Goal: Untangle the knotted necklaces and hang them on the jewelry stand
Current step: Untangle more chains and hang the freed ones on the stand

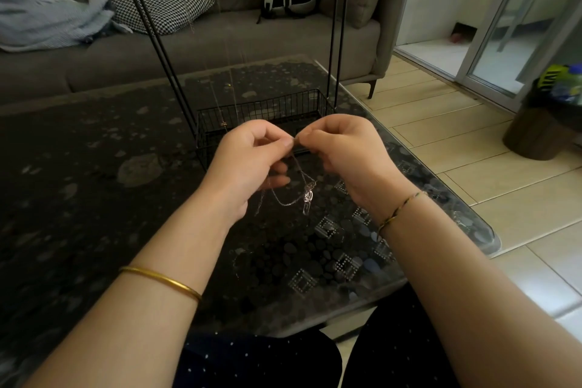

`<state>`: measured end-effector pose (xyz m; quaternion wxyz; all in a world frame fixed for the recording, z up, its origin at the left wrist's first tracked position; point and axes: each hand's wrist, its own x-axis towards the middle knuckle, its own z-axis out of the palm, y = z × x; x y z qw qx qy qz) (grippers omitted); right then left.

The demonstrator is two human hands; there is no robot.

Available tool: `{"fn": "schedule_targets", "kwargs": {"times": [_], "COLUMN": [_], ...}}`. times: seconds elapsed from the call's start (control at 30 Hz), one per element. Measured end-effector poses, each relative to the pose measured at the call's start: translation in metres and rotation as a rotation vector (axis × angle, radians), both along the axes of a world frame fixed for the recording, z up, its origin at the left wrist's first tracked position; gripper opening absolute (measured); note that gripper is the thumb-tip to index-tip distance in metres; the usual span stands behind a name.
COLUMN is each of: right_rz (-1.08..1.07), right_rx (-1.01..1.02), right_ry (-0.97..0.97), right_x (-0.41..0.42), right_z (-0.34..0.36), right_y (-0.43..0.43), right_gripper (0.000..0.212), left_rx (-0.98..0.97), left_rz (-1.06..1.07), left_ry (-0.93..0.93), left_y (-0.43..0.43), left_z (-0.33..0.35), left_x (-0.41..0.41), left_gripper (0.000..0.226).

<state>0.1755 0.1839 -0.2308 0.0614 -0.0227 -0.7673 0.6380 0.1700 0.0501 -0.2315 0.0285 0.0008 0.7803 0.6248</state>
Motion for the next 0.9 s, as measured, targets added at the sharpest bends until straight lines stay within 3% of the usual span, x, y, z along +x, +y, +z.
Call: {"fn": "schedule_targets", "kwargs": {"times": [0.17, 0.6, 0.77, 0.9], "right_rz": [-0.025, 0.061, 0.048, 0.009], "right_rx": [0.012, 0.124, 0.109, 0.030], "right_ry": [0.007, -0.001, 0.009, -0.039], "right_x": [-0.0001, 0.0034, 0.0027, 0.0027], "right_z": [0.0003, 0.0001, 0.0006, 0.0019], "right_y": [-0.0013, -0.0016, -0.0015, -0.0027], "right_gripper": [0.010, 0.002, 0.006, 0.005], "left_rx": [0.093, 0.158, 0.107, -0.101], "left_rz": [0.003, 0.071, 0.057, -0.001], "left_ry": [-0.100, -0.085, -0.098, -0.019], "left_y": [0.0000, -0.0041, 0.0006, 0.0042], "left_z": [0.0006, 0.0012, -0.0005, -0.0028], "left_x": [0.0001, -0.0036, -0.0040, -0.0042], "left_gripper": [0.011, 0.014, 0.011, 0.017]}}
